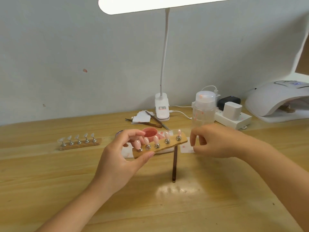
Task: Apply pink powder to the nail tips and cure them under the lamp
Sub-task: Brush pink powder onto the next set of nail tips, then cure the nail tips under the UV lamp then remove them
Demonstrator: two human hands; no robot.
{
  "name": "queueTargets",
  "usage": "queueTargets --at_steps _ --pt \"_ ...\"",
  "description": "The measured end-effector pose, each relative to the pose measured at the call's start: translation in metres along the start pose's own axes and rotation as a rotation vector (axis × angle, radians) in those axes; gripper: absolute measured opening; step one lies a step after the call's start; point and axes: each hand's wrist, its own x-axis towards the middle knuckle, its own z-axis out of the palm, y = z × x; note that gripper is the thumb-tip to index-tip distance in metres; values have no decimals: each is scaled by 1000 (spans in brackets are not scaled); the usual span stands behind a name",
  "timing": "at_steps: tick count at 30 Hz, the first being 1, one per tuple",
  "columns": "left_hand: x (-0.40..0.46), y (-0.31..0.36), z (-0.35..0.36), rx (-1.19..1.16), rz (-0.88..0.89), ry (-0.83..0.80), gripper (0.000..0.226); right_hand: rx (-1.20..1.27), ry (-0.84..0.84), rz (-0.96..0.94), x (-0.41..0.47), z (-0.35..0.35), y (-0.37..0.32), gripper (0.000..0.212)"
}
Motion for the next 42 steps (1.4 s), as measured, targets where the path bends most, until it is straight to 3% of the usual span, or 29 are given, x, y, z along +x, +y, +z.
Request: queueTargets --at_steps 4,8,13,21,28,37,42 --pt "5 20 19 -147 -40 -54 36 179 -312 196 -10 -18 14 8" --pt "10 44 60 -284 -92 -113 38 373 -327 352 -31 -46 51 15" --pt "13 77 130 -411 -120 -199 35 527 -159 615 -62 -61 109 17" --pt "47 122 239 -567 -207 -95 31 599 94 933 -81 -59 180 16" --pt "85 127 316 -398 -211 -197 28 632 291 1051 -82 -50 222 10" --pt "101 106 350 -260 -167 -128 23 477 537 1061 -64 -23 241 21" --pt "104 103 348 -251 -208 -114 25 415 440 955 -58 -34 255 12"
